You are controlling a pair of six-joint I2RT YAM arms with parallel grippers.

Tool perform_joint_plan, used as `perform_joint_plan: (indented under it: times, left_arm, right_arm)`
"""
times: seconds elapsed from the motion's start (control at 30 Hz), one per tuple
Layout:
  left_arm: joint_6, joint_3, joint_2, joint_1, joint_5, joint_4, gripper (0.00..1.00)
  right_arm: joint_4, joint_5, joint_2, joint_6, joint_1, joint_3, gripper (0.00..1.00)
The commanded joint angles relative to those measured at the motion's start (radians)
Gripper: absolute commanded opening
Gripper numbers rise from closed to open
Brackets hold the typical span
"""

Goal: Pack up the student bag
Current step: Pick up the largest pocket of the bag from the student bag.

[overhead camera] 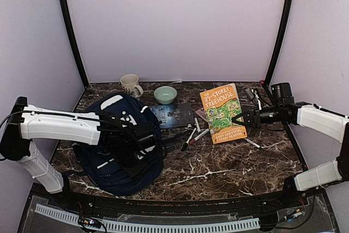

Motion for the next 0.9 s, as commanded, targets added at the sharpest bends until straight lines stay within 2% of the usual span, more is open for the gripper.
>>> perform_joint_plan:
  times: [0.0, 0.13, 0.23, 0.3, 0.4, 0.5, 0.87]
  left_arm:
    - [0.016, 0.017, 0.049, 0.004, -0.099, -0.004, 0.50]
    - [0.040, 0.020, 0.092, 0.017, -0.096, 0.005, 0.41]
    - [0.044, 0.016, 0.087, 0.017, -0.086, 0.035, 0.24]
    - [0.035, 0.027, 0.069, 0.017, -0.110, 0.028, 0.16]
    - [0.008, 0.089, 0.030, 0.017, -0.174, -0.051, 0.08]
    - [-0.027, 0.164, -0.005, 0.018, -0.244, -0.145, 0.00]
    - [-0.168, 0.368, -0.066, -0.026, -0.491, -0.279, 0.00]
  right_arm:
    - [0.075, -0.050, -0.016, 0.003, -0.004, 0.000, 0.00]
    - [0.067, -0.032, -0.016, -0.010, -0.004, -0.005, 0.00]
    - [0.061, -0.024, -0.011, -0.016, -0.003, -0.006, 0.00]
    - [0.051, -0.017, -0.007, -0.024, 0.005, 0.002, 0.00]
    - [-0.034, 0.149, 0.021, -0.086, 0.089, 0.069, 0.00]
    - [-0.132, 0.177, 0.072, -0.109, 0.186, 0.162, 0.00]
    - [-0.324, 0.040, 0.352, 0.080, 0.421, 0.431, 0.00]
